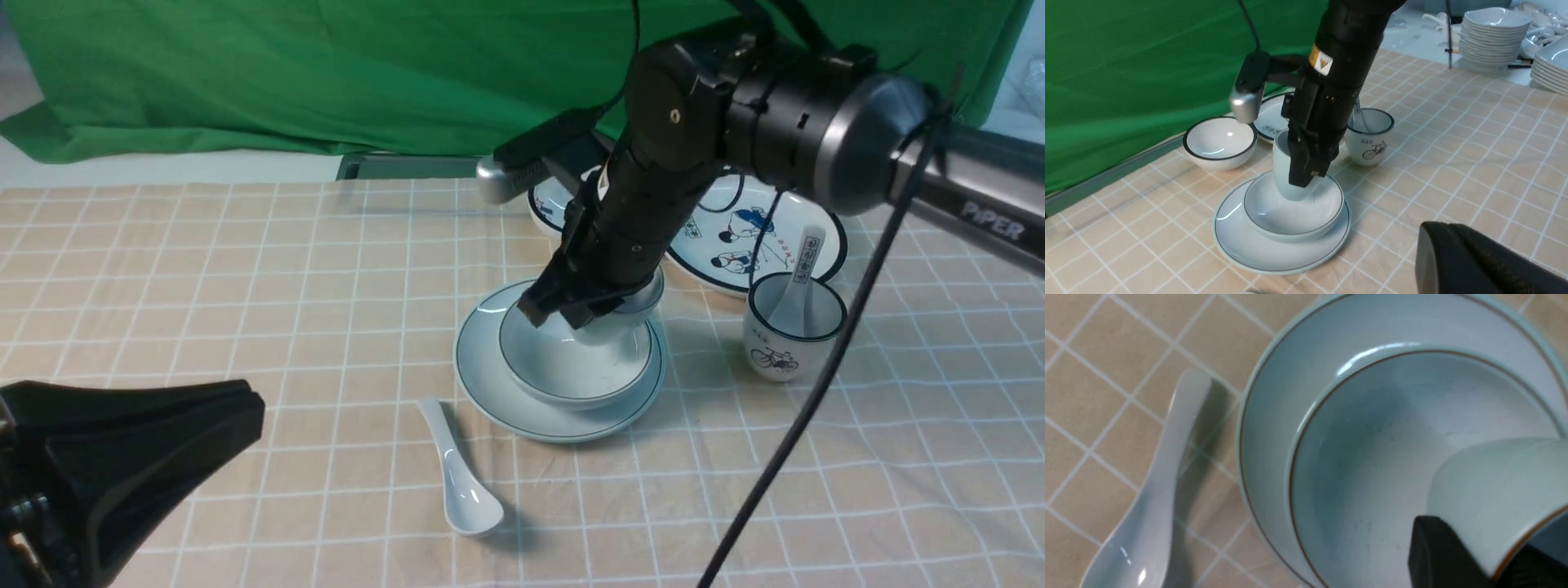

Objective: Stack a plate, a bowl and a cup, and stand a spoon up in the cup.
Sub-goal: Use the right arm to put the blue teacup into the blue rice bowl in the middle

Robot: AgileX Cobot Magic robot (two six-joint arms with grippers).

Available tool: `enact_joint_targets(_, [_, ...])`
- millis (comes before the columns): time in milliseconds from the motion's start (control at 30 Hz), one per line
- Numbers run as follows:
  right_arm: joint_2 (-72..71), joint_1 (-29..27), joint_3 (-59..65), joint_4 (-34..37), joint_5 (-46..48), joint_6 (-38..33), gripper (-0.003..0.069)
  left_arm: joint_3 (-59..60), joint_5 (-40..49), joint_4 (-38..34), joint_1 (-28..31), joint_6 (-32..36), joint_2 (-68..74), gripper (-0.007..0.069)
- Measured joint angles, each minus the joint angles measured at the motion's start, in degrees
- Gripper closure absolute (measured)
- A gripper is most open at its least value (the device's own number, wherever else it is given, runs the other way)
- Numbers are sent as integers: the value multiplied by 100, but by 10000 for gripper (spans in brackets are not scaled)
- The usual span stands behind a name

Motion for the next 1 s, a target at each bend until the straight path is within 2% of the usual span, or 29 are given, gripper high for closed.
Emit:
enact_joint_targets(333, [343,0,-180,209,143,4,550,0,37,0,0,0,0,624])
enact_joint_targets(367, [347,0,-180,211,138,4,533,0,37,0,0,0,0,624])
enact_joint_targets(433, [347,0,-197,211,138,9,447,0,37,0,0,0,0,624])
enact_joint_targets(467, [347,0,-197,211,138,9,438,0,37,0,0,0,0,624])
enact_joint_targets(500, [347,0,-202,218,138,9,402,0,37,0,0,0,0,624])
enact_joint_targets(533, [347,0,-210,217,143,9,320,0,37,0,0,0,0,624])
enact_joint_targets(567, [347,0,-215,217,143,9,312,0,37,0,0,0,0,624])
enact_joint_targets(633, [283,0,-255,217,200,36,233,0,37,6,0,0,0,624])
enact_joint_targets(733, [139,0,-437,217,380,161,208,0,94,103,0,-44,0,624])
enact_joint_targets(833, [-190,45,-778,212,713,269,230,0,284,811,0,-715,0,624])
enact_joint_targets(900, [-430,170,-838,238,907,342,264,0,530,1548,0,-1539,0,624])
enact_joint_targets(933, [-467,211,-844,244,925,350,271,0,556,1622,0,-1707,0,624])
enact_joint_targets(967, [-569,422,-845,338,1037,374,295,0,834,2245,0,-2331,0,624])
enact_joint_targets(1000, [-582,553,-835,365,1044,398,300,0,902,2364,0,-2509,0,624])
